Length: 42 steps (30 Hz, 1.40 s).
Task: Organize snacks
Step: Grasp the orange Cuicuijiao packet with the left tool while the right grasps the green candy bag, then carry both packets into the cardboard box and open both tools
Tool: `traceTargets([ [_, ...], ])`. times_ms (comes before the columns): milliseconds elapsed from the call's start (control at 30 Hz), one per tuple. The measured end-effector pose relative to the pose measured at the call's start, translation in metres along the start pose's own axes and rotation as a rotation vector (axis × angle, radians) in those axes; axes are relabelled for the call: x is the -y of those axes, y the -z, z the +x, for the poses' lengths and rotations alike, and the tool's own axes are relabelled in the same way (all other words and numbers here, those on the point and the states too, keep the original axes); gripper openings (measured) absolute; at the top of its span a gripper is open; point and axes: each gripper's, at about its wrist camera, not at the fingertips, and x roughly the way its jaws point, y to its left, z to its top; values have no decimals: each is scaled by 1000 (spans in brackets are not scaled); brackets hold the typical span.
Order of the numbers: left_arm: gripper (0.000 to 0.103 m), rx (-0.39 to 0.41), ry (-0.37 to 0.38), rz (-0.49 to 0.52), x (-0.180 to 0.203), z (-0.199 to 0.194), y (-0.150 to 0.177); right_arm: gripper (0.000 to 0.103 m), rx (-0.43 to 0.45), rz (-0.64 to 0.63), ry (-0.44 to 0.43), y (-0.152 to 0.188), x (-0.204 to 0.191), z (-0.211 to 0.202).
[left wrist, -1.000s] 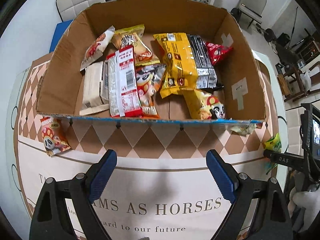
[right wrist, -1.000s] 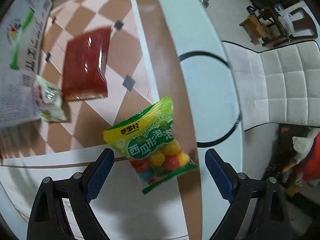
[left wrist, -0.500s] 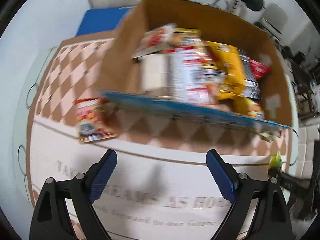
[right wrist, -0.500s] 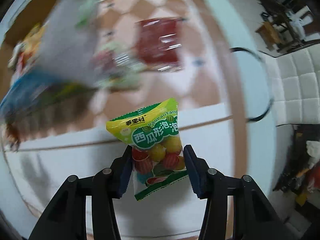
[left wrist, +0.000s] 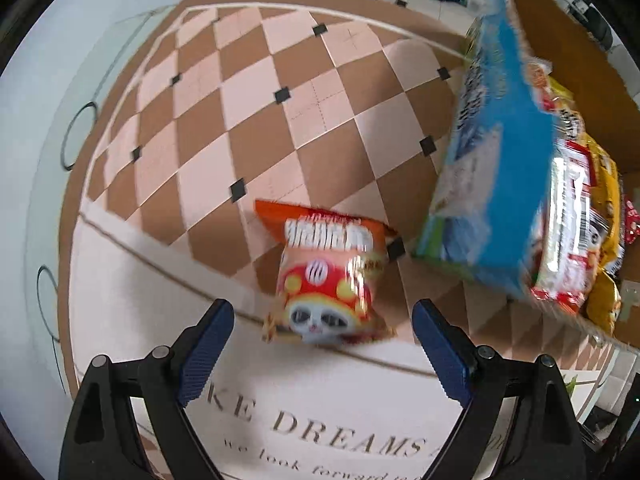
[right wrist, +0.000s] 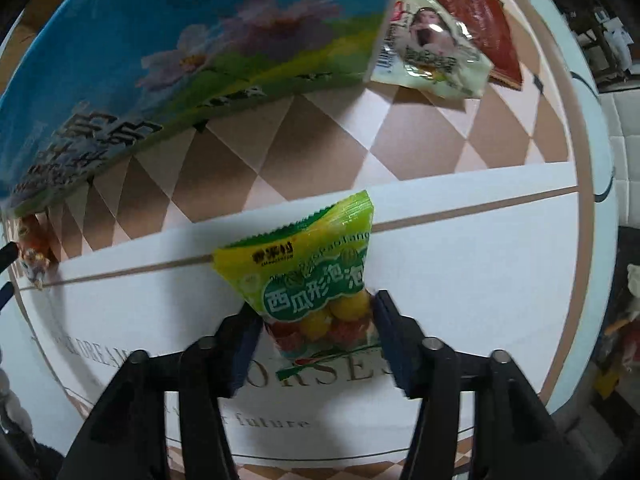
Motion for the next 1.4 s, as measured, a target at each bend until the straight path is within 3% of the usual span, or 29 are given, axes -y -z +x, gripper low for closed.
traceTargets([
  [167, 91, -53, -9, 44, 4, 28, -11, 69, -17, 3, 19, -14, 0, 6],
  [200, 81, -43, -6, 47, 3, 29, -10, 69, -17, 2, 22, -14, 2, 8],
  [233, 61, -36, -11, 47, 2, 29, -7, 68, -16, -2, 25, -12, 5, 11],
  [333, 53, -40, -3, 46, -1, 29, 3, 66, -2, -11, 26, -16, -6, 15],
  [367, 52, -37, -7, 50, -1, 28, 9, 57, 5, -18, 30, -15, -8, 15],
  [433, 51, -40, -4, 64, 1, 27, 24, 55, 18, -34, 38, -6, -14, 10],
  [833, 51, -108, 86, 207, 70, 8, 160, 54, -87, -65, -56, 51, -5, 26],
  [1033, 51, -142, 59, 273, 91, 25, 180, 54, -98, -69, -51, 65, -1, 31],
  [1200, 51, -165, 40, 300, 101, 43, 181, 55, -121, -49, -68, 52, -11, 28],
  [1233, 51, -170, 38, 299, 106, 51, 168, 56, -124, -54, -70, 52, -11, 28],
  [1400, 51, -153, 19, 309, 112, 59, 177, 61, -135, -72, -73, 55, -12, 30],
])
